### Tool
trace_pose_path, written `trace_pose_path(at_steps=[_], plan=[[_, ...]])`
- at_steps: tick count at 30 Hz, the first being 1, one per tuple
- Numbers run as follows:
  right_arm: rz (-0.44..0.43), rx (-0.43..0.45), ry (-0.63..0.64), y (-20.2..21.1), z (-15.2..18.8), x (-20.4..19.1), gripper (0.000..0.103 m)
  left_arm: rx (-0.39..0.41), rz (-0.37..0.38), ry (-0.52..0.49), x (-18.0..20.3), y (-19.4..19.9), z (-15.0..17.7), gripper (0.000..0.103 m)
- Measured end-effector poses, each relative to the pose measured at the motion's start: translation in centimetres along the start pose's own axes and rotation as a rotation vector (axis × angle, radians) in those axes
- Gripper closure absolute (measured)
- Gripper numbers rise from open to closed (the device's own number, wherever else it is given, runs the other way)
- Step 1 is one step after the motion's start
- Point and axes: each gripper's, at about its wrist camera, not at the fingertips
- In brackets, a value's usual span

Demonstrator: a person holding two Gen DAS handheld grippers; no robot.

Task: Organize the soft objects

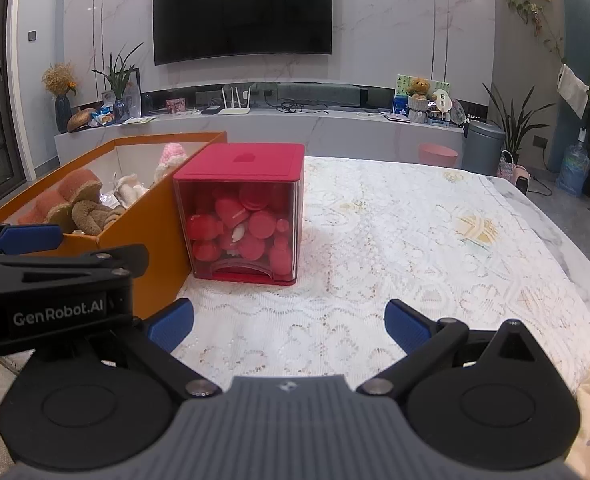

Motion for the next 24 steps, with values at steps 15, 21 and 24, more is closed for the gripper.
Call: trace_pose_path(at_steps=[15,21,24], plan=[[0.003,-0.009,-0.005,-0.02,0.06,0.00,0.003,-0.001,-0.003,-0.002,-0.04,0.03,0.06,0.009],[0.004,-0.010,-0.006,-0.04,0.07,-0.02,0.003,0.000,-0.002,-0.002,-0.09,0.03,0.07,0.009],[0.008,-0.008,-0.009,-0.01,0.10,-0.10,0.004,-0.001,-0.003,-0.001,-0.08,0.02,0.03,0.009]])
Point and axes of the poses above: each gripper's, at about its wrist camera, not at the fingertips, and y roughly against the way its jaws point, x to its right, z to its underside, and after that the axes turned 9 degrees about x, right-handed
